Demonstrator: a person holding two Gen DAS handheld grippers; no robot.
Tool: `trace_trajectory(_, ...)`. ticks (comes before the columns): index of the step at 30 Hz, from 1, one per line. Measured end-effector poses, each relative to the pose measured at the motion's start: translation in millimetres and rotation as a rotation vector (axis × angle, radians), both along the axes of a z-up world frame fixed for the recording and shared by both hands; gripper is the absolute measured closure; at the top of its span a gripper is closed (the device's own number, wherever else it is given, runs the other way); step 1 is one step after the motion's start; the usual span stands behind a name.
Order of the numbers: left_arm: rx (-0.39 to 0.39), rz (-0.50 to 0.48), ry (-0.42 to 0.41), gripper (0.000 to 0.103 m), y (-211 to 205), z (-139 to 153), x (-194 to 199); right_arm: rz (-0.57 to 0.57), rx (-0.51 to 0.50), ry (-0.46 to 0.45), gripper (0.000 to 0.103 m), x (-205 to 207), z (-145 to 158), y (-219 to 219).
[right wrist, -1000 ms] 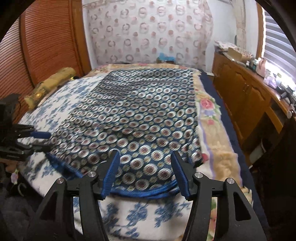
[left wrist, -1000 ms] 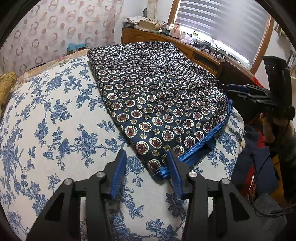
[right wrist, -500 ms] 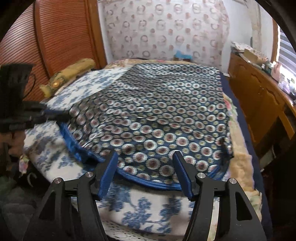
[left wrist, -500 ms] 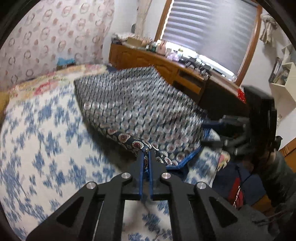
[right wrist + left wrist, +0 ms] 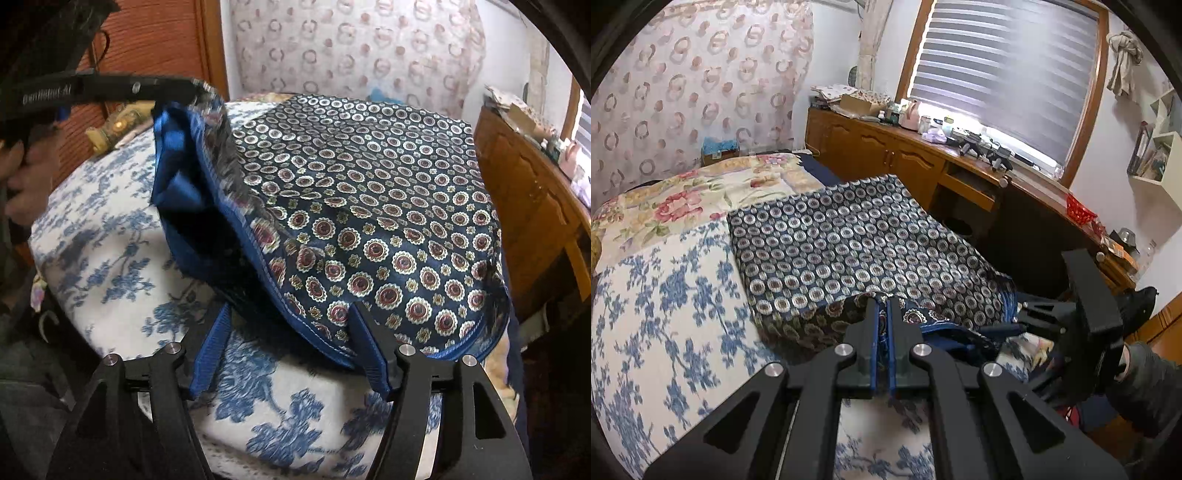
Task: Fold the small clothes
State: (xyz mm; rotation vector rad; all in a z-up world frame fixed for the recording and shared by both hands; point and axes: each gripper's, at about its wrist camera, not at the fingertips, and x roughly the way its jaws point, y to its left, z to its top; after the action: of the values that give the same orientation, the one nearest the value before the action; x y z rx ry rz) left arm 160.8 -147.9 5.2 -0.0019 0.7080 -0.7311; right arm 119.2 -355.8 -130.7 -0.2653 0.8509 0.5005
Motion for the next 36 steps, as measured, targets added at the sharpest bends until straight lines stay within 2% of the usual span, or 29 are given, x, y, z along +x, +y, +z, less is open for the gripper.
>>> trace_trajectory(5, -0.021, 0.019, 0.007, 0.103, 3, 1, 19, -0.002, -0.024, -0.022, 0.036, 11, -1, -2)
trace_trajectory(7, -0.031, 0.024, 0.012, 0.103, 6, 0, 24, 0.001, -0.034, -0.038, 0.052, 16, 2, -7)
trace_trajectory(8, -0.034, 0.027, 0.015, 0.103, 7, 0, 26, 0.004, -0.034, -0.042, 0.072, 21, 5, -10)
trace_trajectory(9, -0.034, 0.032, 0.016, 0.103, 9, 0, 28, 0.007, -0.023, -0.044, 0.088, 27, 9, -12)
trace_trajectory(12, -0.021, 0.054, 0.011, 0.103, 13, 1, 34, 0.018, 0.001, -0.085, 0.097, 45, 28, -17)
trace_trajectory(18, -0.003, 0.111, 0.000, 0.098, 26, 6, 59, 0.037, -0.001, -0.178, 0.099, 91, 63, -10)
trace_trajectory(24, 0.019, 0.143, 0.019, 0.093, 35, 5, 94, 0.068, -0.041, -0.207, 0.100, 137, 72, 1)
trace_trajectory(26, 0.038, 0.156, 0.012, 0.079, 37, 4, 107, 0.074, -0.057, -0.209, 0.100, 151, 72, 5)
trace_trajectory(28, 0.058, 0.157, 0.006, 0.072, 39, 5, 118, 0.077, -0.067, -0.205, 0.100, 168, 71, 7)
trace_trajectory(29, 0.062, 0.152, 0.007, 0.064, 40, 4, 125, 0.078, -0.071, -0.203, 0.100, 176, 70, 8)
trace_trajectory(32, 0.065, 0.149, 0.010, 0.048, 44, 3, 140, 0.078, -0.076, -0.198, 0.100, 197, 68, 8)
trace_trajectory(33, 0.066, 0.147, 0.012, 0.043, 45, 2, 145, 0.082, -0.076, -0.197, 0.100, 205, 67, 9)
trace_trajectory(36, 0.070, 0.145, 0.032, 0.042, 45, -5, 158, 0.096, -0.094, -0.209, 0.101, 221, 64, 13)
